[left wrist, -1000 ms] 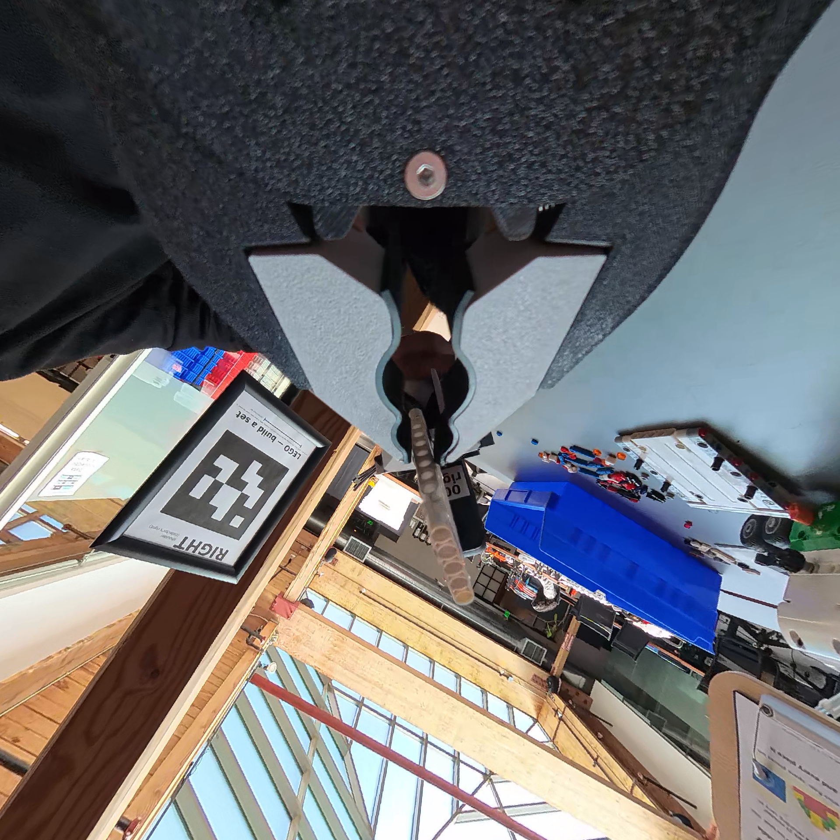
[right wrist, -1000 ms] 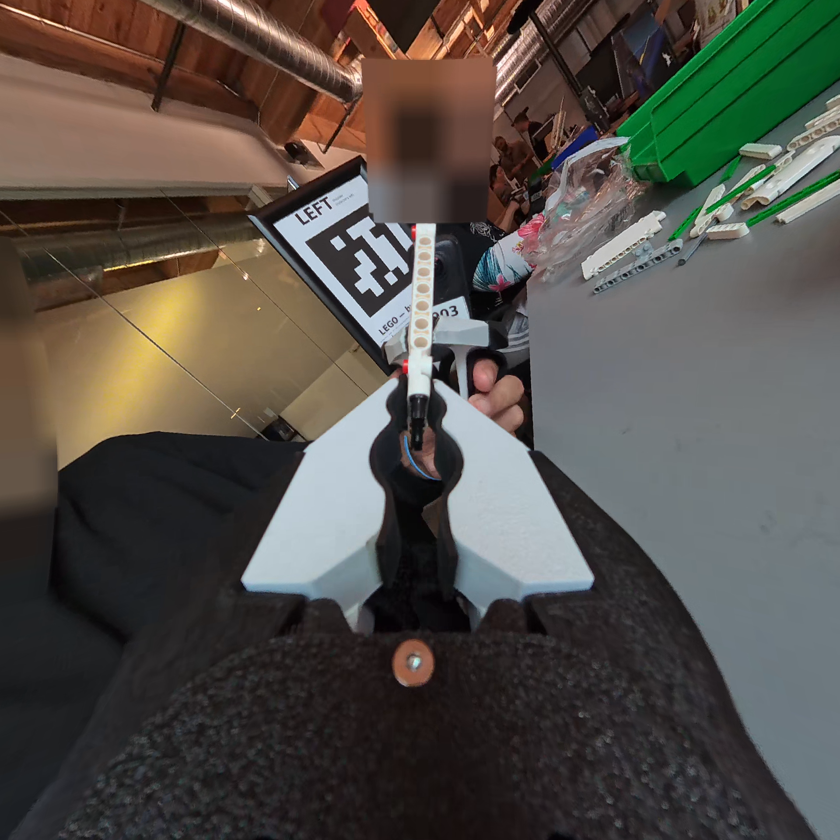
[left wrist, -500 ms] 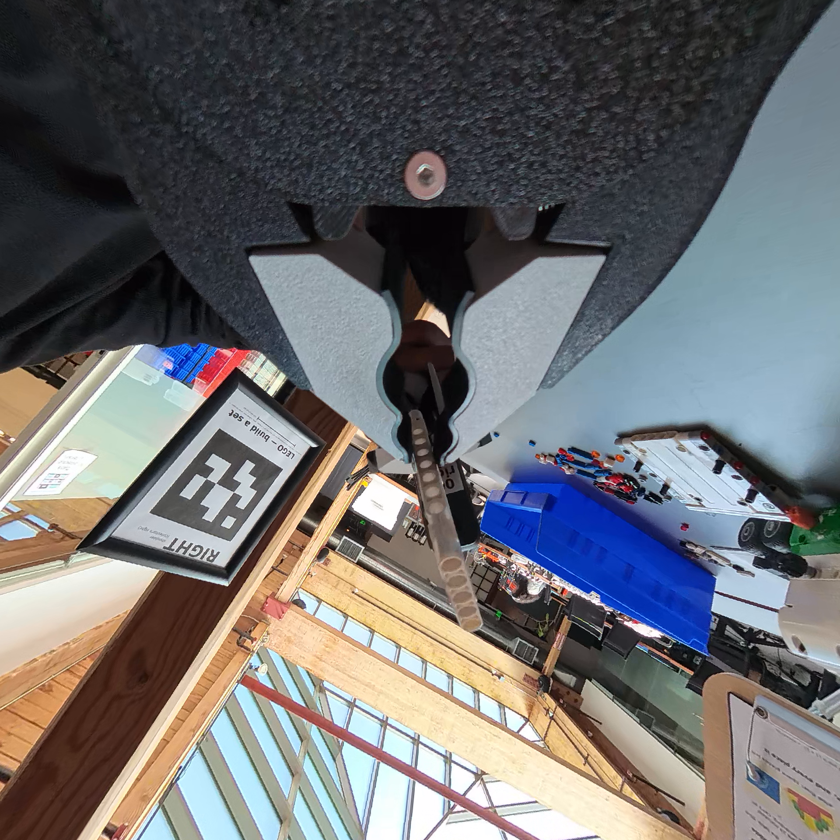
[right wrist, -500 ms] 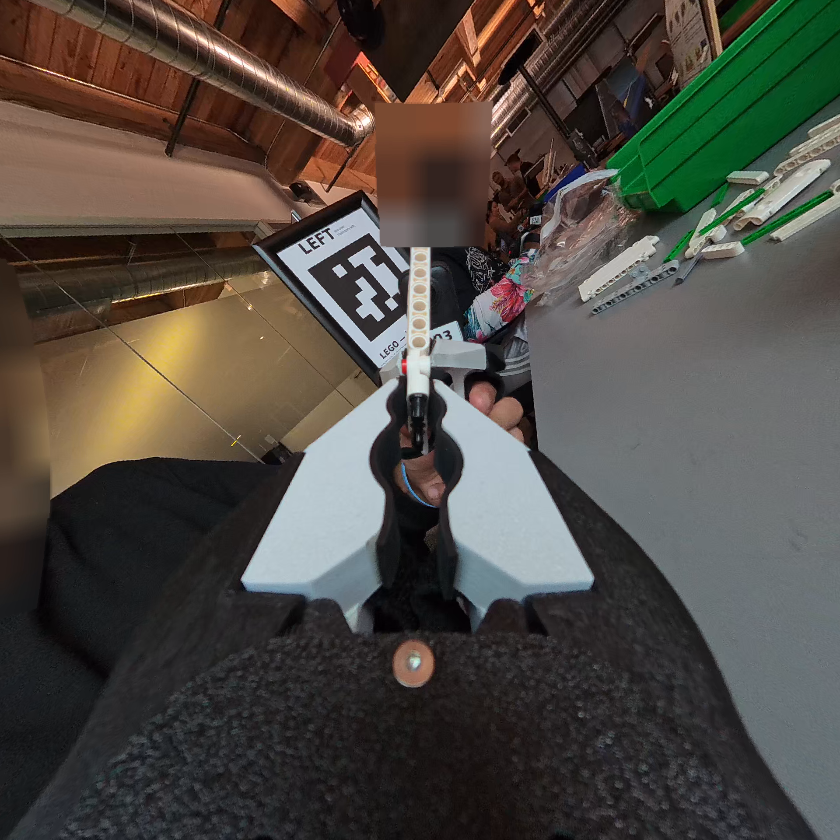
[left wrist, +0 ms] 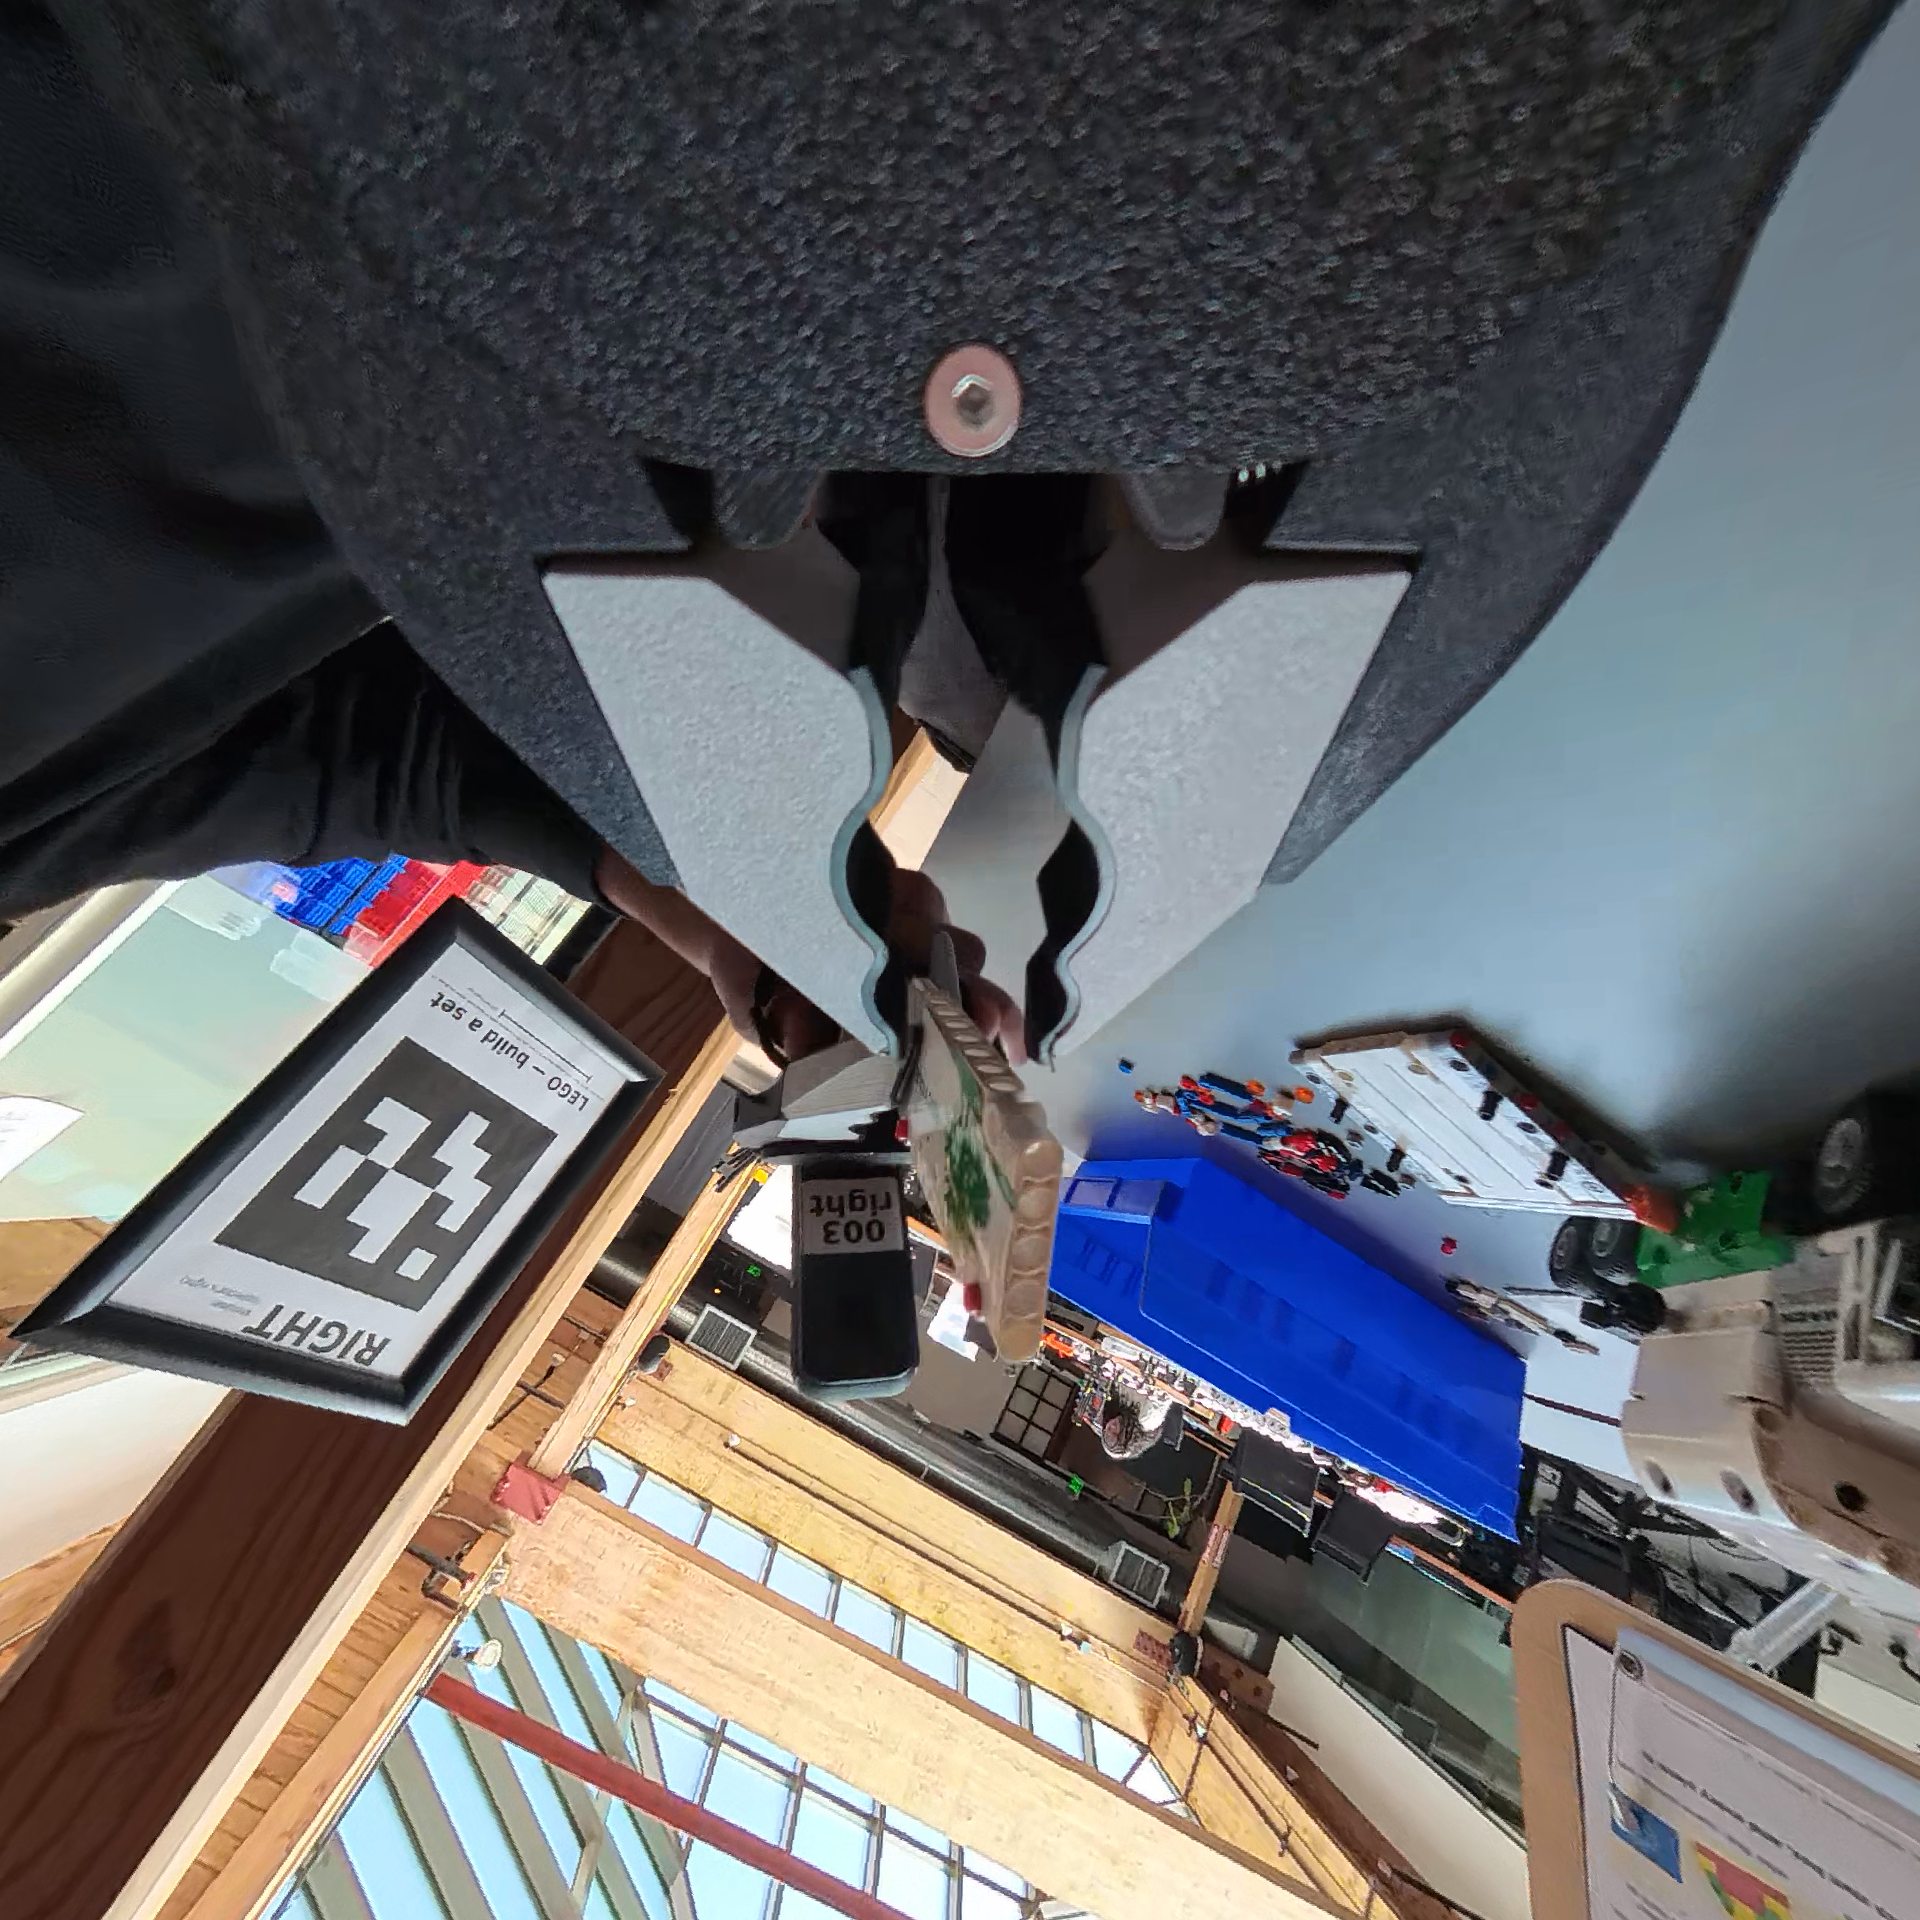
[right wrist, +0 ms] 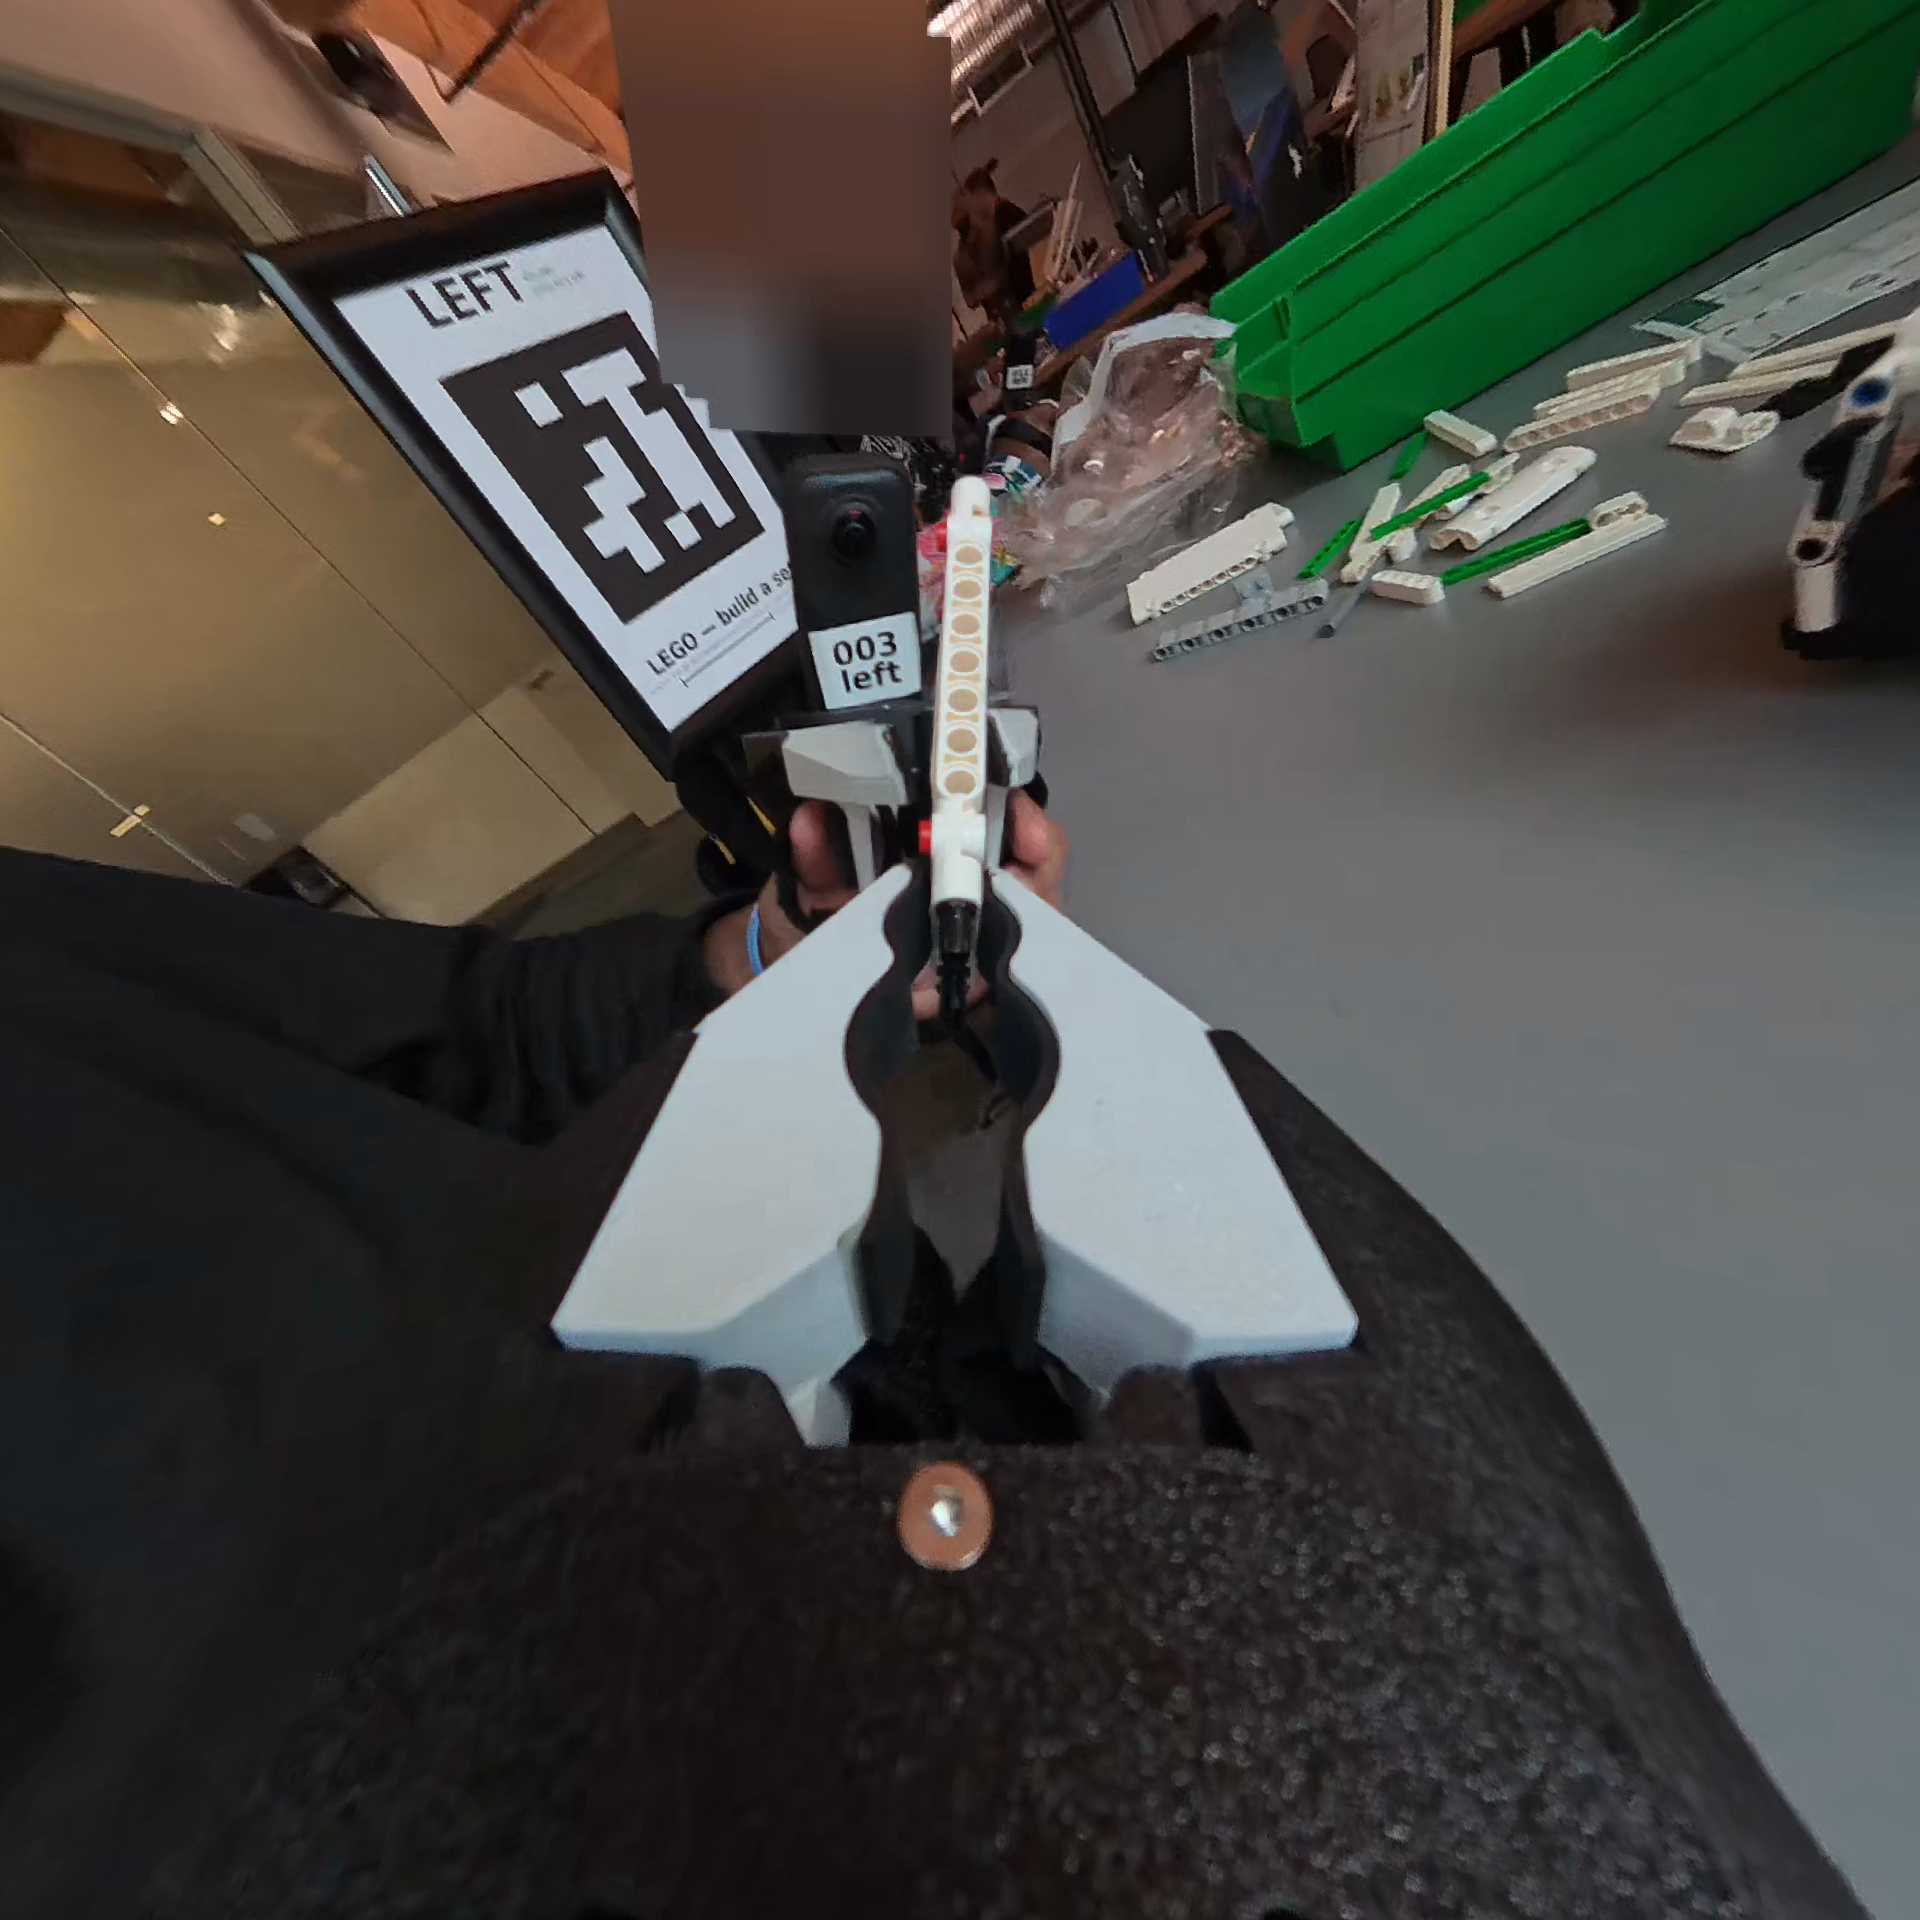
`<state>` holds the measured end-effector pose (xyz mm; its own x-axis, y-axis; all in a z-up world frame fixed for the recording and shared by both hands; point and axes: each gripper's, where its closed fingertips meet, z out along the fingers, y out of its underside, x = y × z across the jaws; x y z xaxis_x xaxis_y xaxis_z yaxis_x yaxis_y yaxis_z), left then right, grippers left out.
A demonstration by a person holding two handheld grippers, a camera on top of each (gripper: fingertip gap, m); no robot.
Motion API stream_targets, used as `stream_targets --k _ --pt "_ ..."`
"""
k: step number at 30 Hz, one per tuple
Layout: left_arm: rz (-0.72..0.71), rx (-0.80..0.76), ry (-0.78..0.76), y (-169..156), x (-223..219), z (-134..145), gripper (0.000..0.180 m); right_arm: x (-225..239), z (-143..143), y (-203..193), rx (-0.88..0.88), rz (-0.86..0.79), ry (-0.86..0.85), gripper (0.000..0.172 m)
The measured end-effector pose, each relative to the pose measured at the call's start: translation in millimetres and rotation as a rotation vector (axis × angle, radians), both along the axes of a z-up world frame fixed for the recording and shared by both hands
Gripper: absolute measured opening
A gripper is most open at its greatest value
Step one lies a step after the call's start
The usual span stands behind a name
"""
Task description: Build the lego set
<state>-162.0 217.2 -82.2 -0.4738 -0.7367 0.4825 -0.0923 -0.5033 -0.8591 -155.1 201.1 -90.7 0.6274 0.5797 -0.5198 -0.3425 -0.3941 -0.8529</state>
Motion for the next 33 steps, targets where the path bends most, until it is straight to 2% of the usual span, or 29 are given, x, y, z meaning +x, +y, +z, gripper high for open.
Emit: stream_targets --k 2,7,10,13,17,20,22,27,30,33 --pt "0.013 0.055 0.024 8 -1 -1 0.023 14 -2 -1 -0.018 -0.023 -0.071 0.006" --pt "0.098 0.28 0.147 22 3 -22 0.024 73 -32 5 -0.202 -0.213 -0.375 0.006" --pt "0.149 0.397 0.201 34 5 -30 0.024 92 -41 4 -0.247 -0.223 -0.429 0.006" --pt "0.191 0.451 0.229 48 7 -31 0.024 101 -55 2 -0.255 -0.191 -0.488 0.006" --pt "0.208 0.532 0.294 66 14 -39 0.024 103 -63 5 -0.249 -0.194 -0.471 0.006" --pt "0.23 0.605 0.336 80 26 -45 0.02 105 -52 18 -0.228 -0.247 -0.303 0.006" --pt "0.222 0.605 0.35 85 36 -44 0.018 112 -50 27 -0.229 -0.299 -0.254 0.006" --pt "0.103 0.492 0.37 90 63 -49 0.019 144 -60 40 -0.312 -0.411 -0.332 0.006" --pt "0.017 0.417 0.372 89 78 -49 0.02 173 -53 41 -0.326 -0.48 -0.363 0.006" --pt "0.006 0.402 0.355 92 91 -46 0.02 204 -46 38 -0.344 -0.579 -0.377 0.006"
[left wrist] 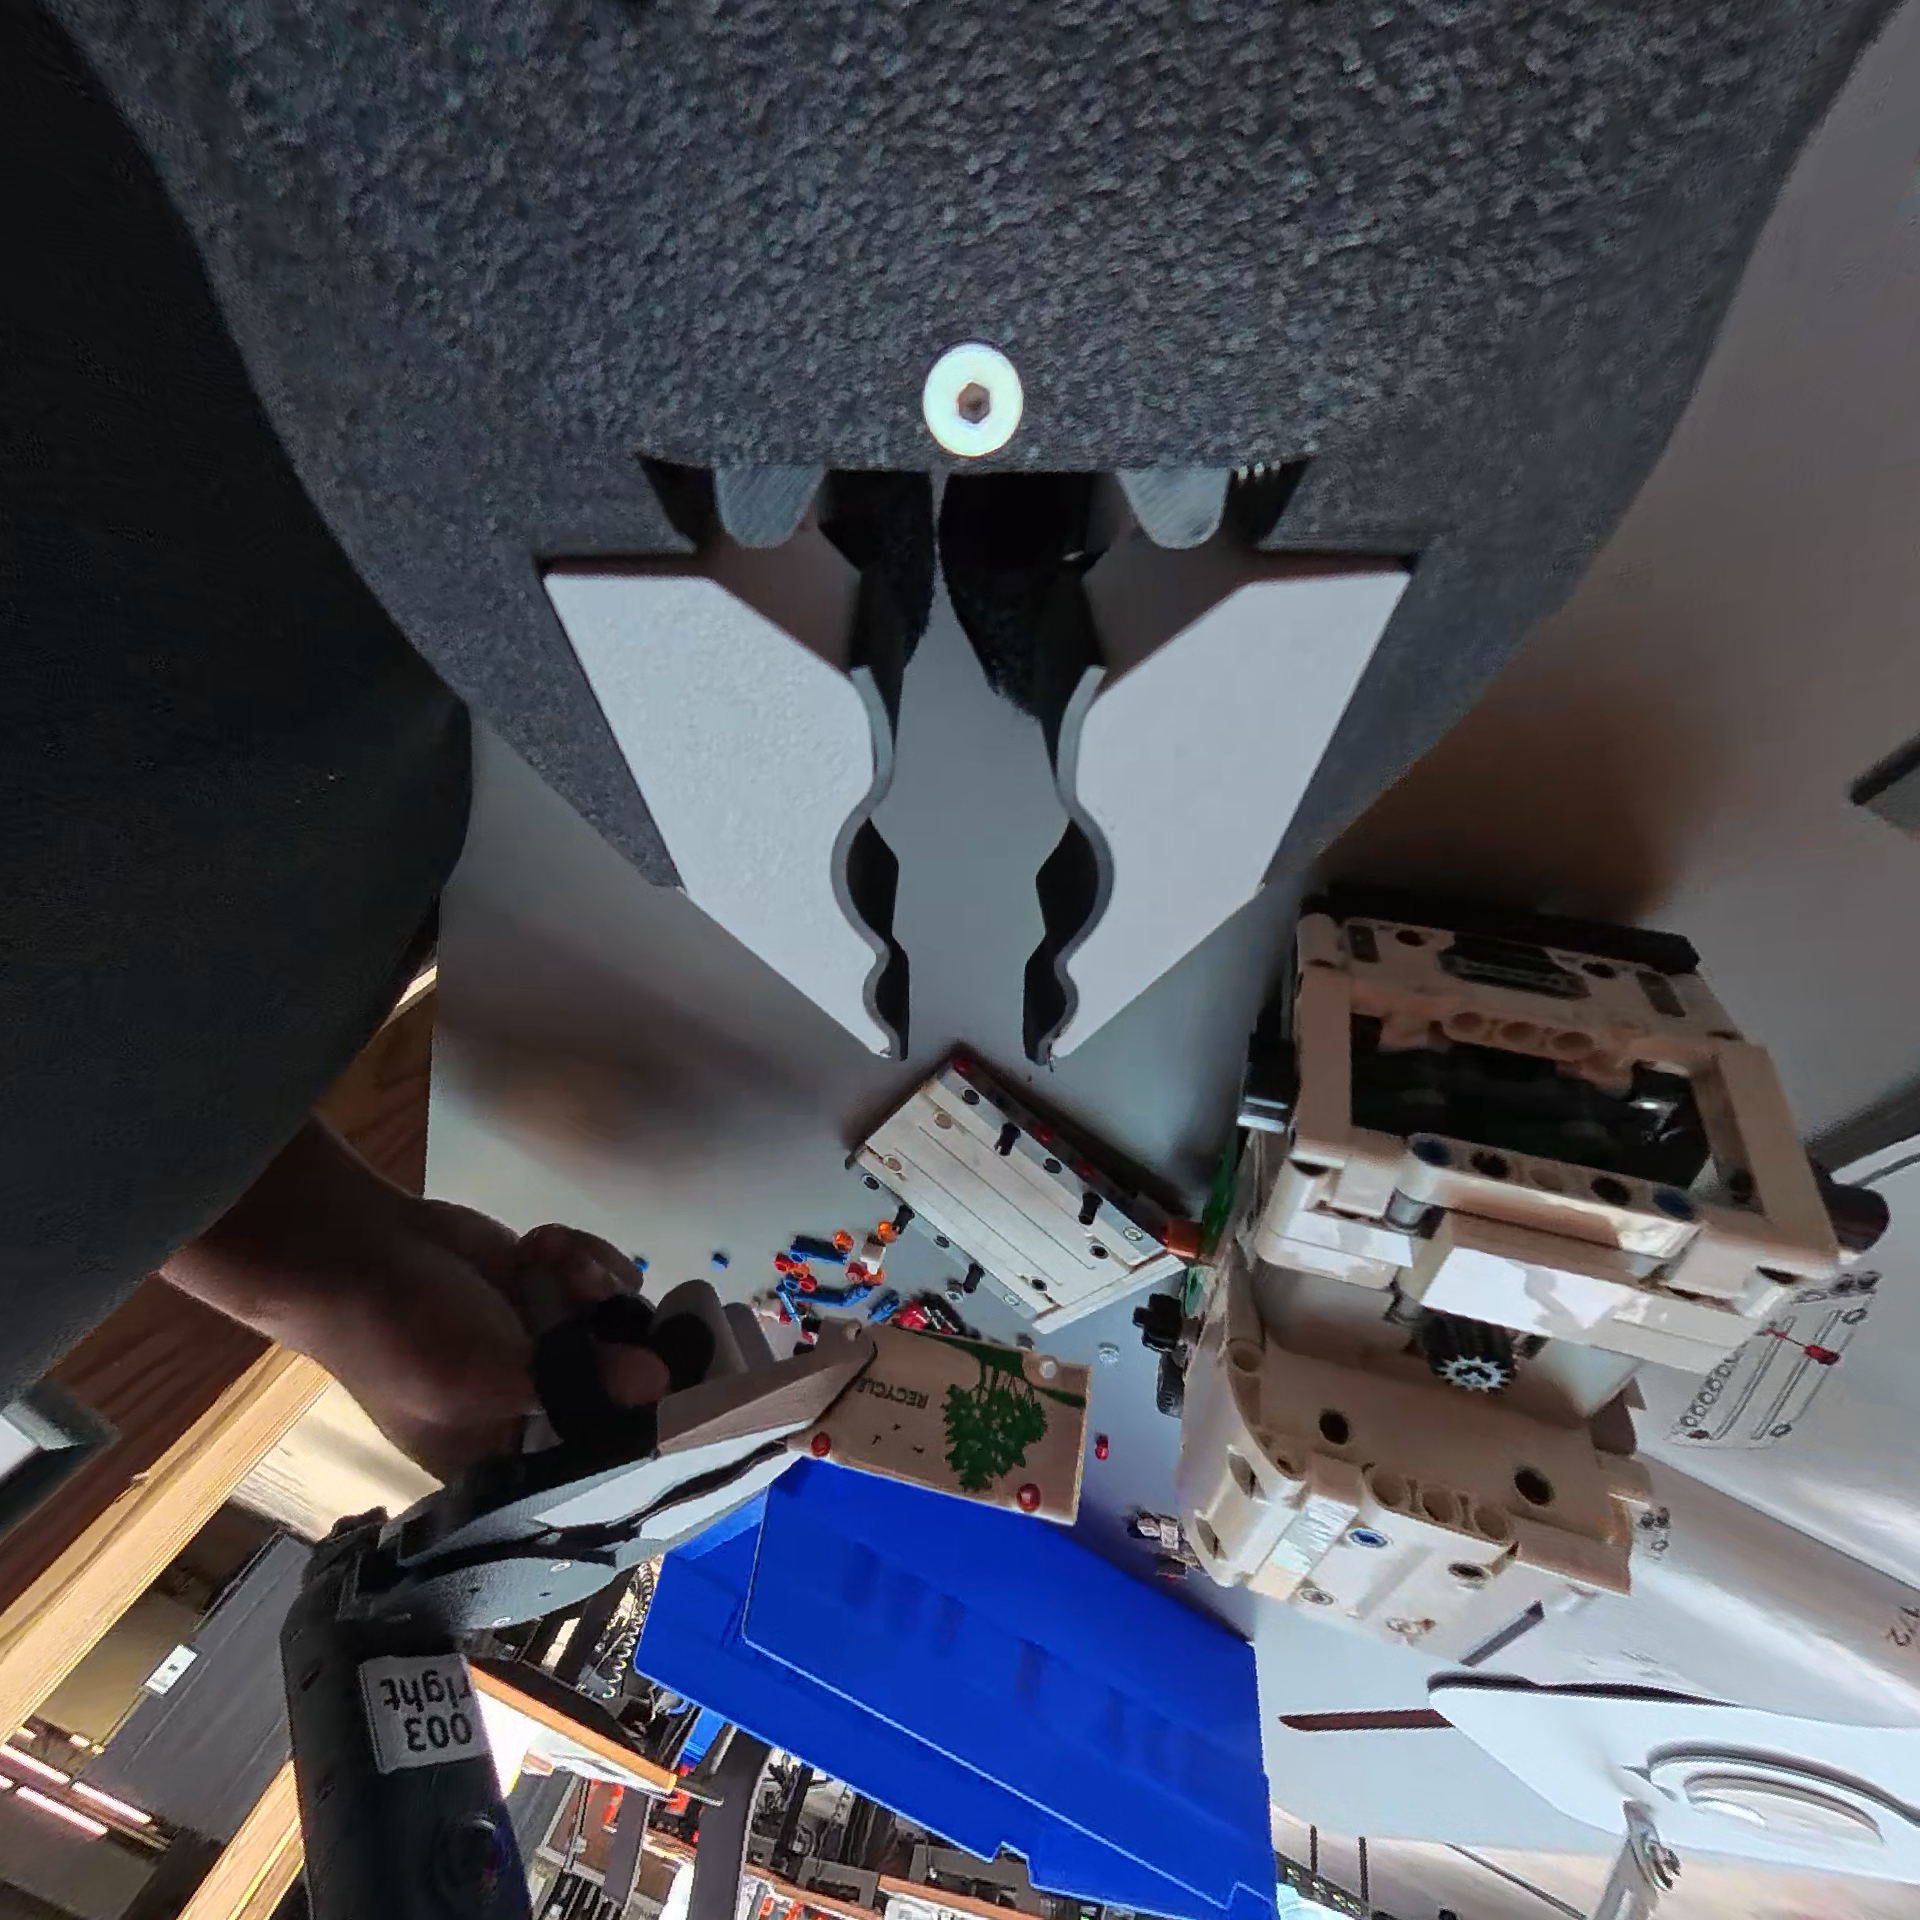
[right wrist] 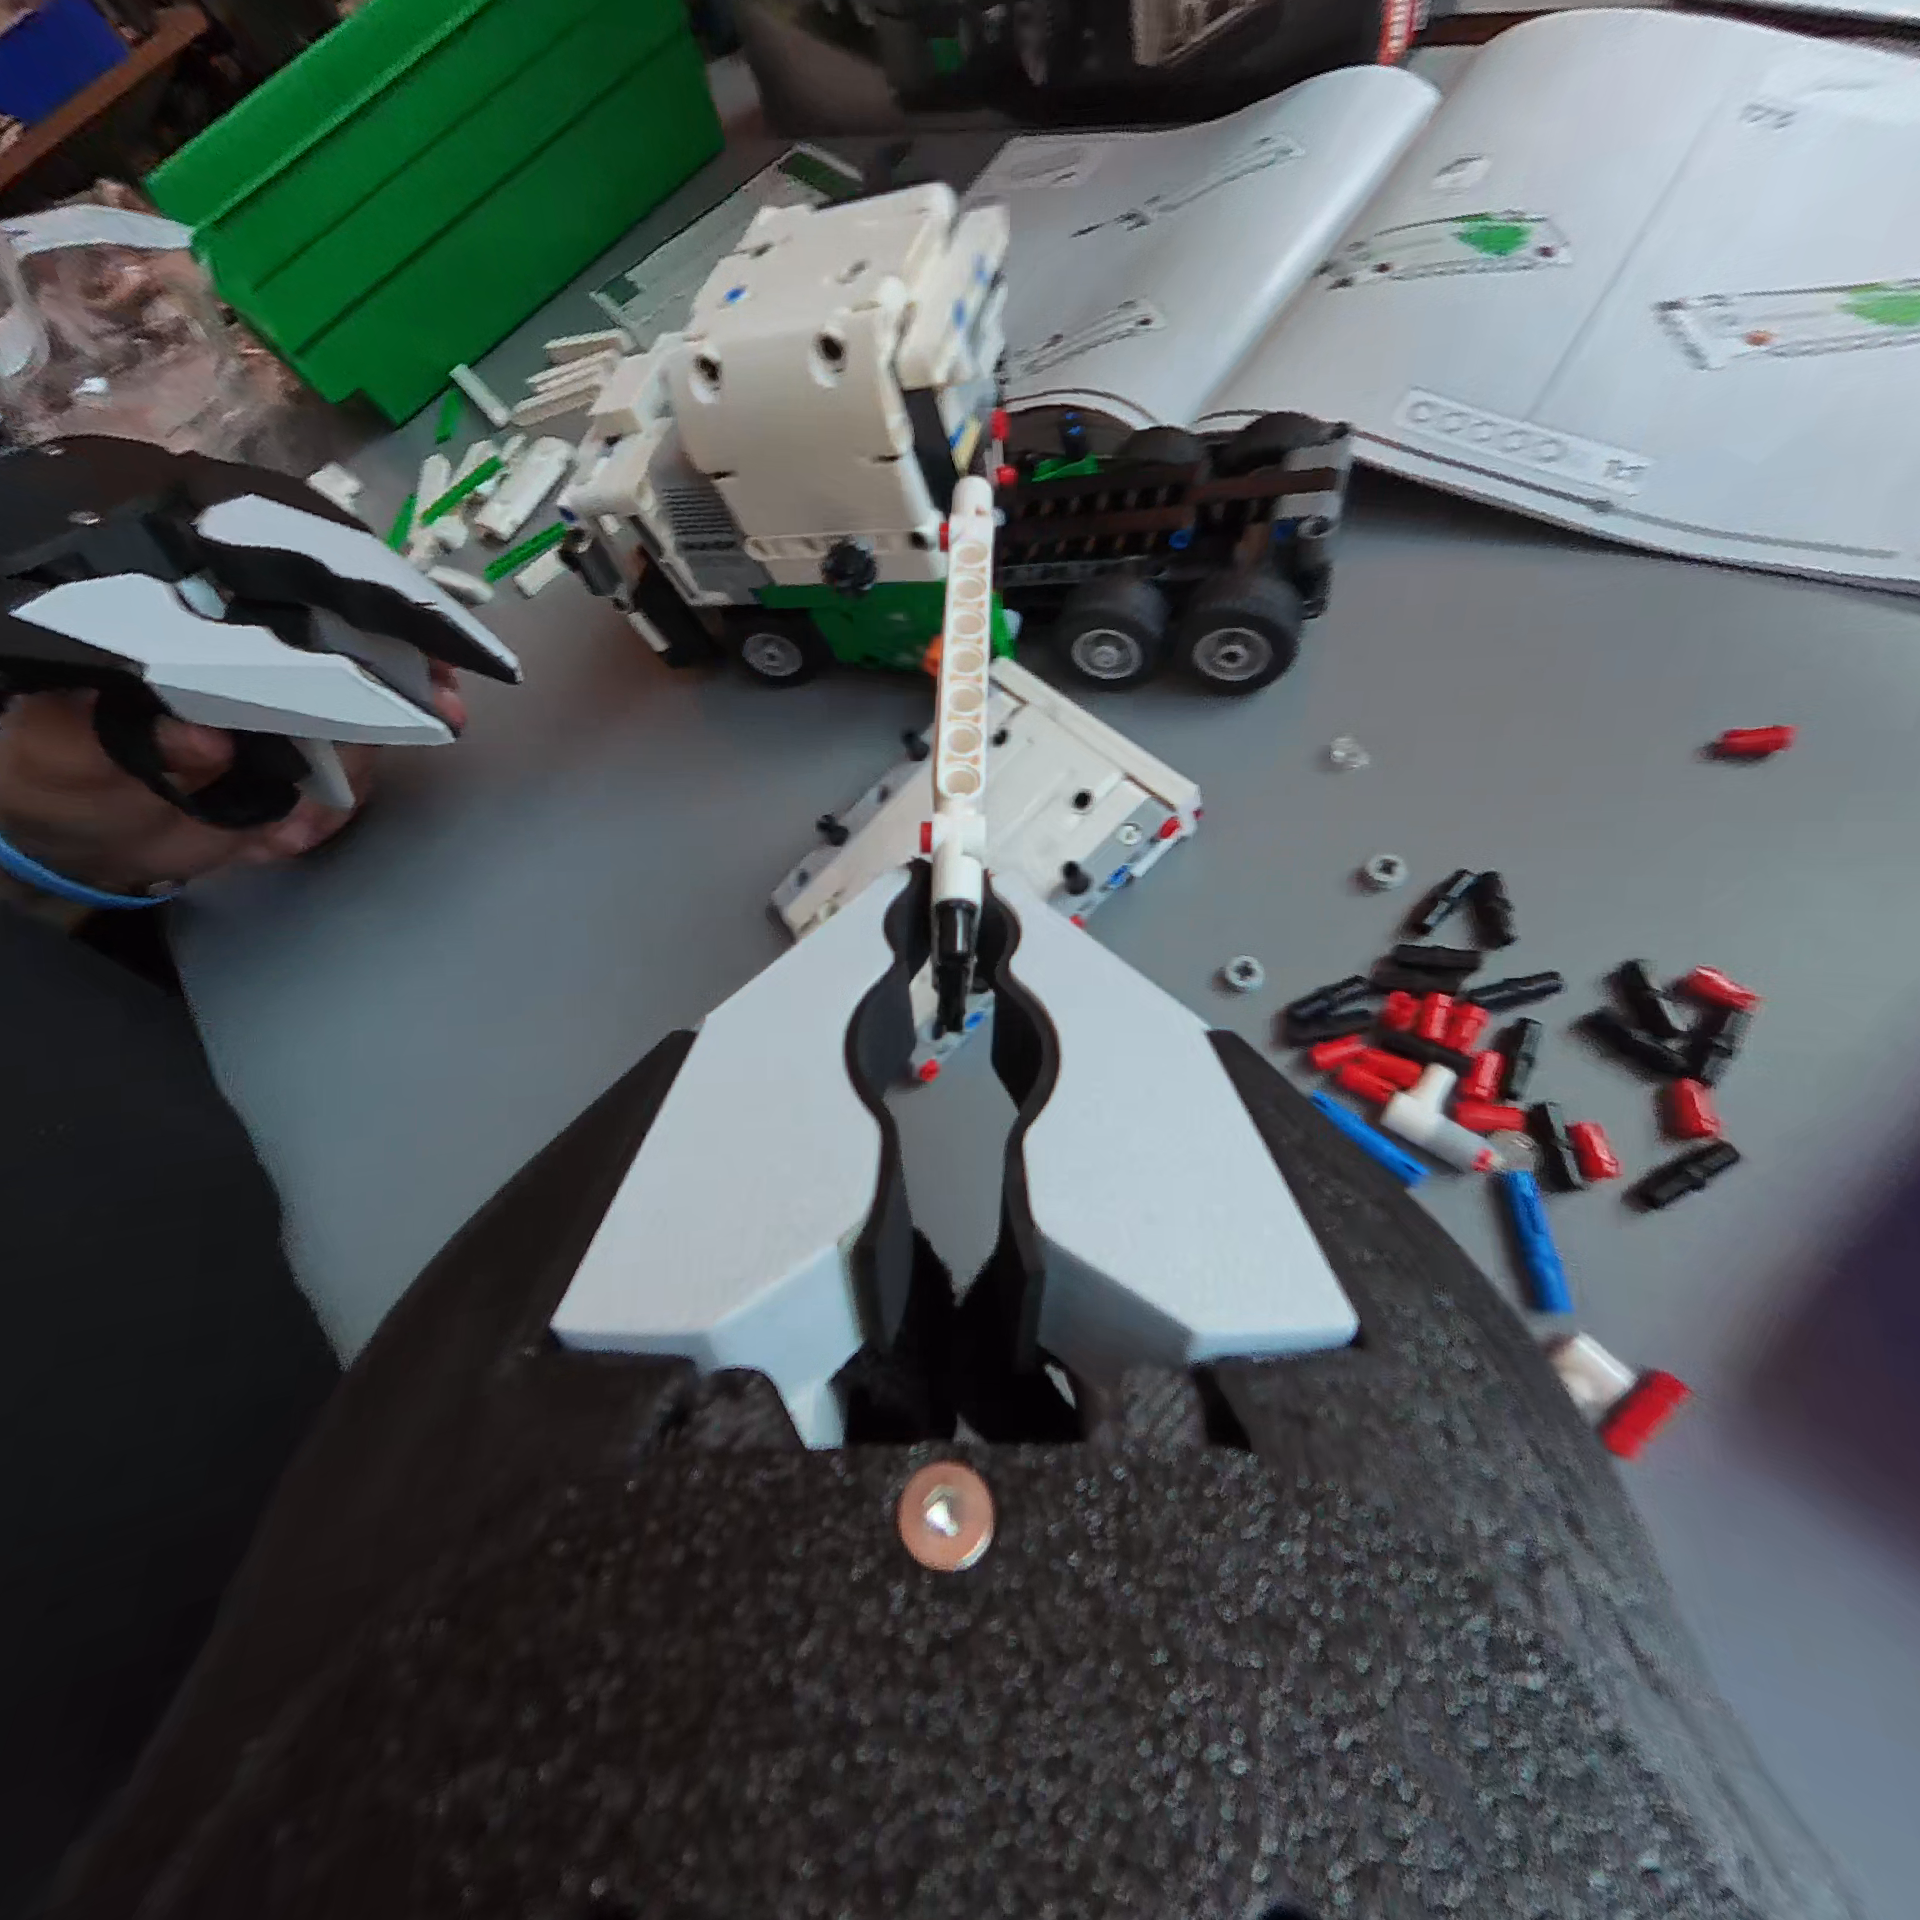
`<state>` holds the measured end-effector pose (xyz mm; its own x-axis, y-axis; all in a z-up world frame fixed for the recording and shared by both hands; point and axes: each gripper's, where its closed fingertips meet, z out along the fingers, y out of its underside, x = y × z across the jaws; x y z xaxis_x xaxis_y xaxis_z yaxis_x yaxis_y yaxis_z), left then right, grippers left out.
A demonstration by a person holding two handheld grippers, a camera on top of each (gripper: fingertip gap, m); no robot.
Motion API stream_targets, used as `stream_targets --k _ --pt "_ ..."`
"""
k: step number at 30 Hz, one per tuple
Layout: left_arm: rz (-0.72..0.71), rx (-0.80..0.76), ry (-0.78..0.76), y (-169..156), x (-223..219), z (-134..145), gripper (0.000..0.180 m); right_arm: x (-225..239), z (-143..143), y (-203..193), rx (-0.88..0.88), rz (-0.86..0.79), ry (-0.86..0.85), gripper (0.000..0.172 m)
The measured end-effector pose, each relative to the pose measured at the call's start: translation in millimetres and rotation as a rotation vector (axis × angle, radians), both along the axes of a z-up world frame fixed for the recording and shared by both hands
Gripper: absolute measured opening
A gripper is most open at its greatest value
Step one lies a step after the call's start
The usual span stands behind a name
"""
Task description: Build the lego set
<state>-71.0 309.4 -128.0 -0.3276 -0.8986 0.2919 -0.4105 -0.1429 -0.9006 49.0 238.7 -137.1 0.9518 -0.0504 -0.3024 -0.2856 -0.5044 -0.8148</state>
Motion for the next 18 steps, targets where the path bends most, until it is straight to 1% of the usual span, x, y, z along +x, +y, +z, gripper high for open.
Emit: stream_targets --k 4,7,9,15,18 --pt "-0.008 0.022 0.047 -2 10 -9 0.021 34 -4 -10 -0.059 -0.141 0.011 0.006" --pt "-0.011 0.083 0.073 -6 11 -16 0.021 46 -4 -14 -0.024 -0.19 0.03 0.006" --pt "-0.002 0.119 0.068 -6 11 -17 0.02 53 -6 -13 0.01 -0.219 0.011 0.006" --pt "0.022 0.132 0.085 -3 13 -20 0.019 56 0 -1 0.098 -0.227 0.068 0.006" --pt "0.025 0.13 0.107 -3 14 -24 0.02 52 0 2 0.081 -0.188 0.076 0.006"
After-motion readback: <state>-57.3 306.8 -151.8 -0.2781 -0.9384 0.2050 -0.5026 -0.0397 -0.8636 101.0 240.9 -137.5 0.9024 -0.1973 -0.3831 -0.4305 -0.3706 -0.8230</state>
